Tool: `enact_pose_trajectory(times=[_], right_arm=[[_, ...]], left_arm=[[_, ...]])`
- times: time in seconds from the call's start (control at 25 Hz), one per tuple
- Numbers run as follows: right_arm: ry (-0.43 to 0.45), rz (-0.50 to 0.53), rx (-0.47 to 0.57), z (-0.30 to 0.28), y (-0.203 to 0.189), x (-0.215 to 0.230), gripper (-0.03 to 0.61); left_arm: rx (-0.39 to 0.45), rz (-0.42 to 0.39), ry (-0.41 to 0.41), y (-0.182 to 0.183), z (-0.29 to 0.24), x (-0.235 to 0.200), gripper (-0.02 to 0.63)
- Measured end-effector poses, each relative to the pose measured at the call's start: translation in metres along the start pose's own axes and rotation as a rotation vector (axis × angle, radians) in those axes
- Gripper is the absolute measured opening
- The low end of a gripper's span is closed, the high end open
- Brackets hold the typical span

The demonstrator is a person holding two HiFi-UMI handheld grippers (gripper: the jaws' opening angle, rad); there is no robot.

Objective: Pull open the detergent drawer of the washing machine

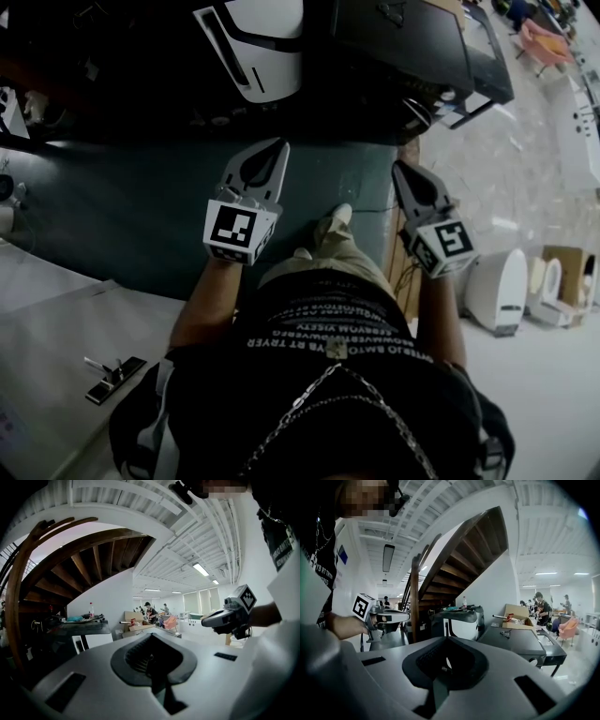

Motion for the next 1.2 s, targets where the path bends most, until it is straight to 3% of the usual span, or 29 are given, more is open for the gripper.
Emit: enact_pose_trajectory(times=[0.2,0.64,1.08,1.2], right_arm=[[-0.036,0.008,-0.050,-0.015,0.004,0.025,0.002],[-0.028,-0.007,-0.062,-0.058,0.016,0.078,0.003],[-0.050,-0.052,-0.062,-0.097,0.038,0.146,0.003],[-0.044,-0.058,-0.073,-0.106,0.044,0.160,0.003]], left_arm=[[-0.012,0.024,0.001,-0.004,-0.025,-0.010,0.004],[-0.042,-0.014,-0.037,-0.007,-0.092,-0.030,0.005],[-0.072,0.022,-0.077,-0.008,-0.176,-0.047,0.005],[-0.093,-0.008,-0.084,-0.007,-0.195,-0.053,0.005]])
Point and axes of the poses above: the fingertips, and each gripper's own axes: z backward along the fingers, x to its right, y out of its top, the point moved 7 cm from there along z, backward along the fingers, and after that the axes turned 13 degrees about -z, right-handed, at the moved point
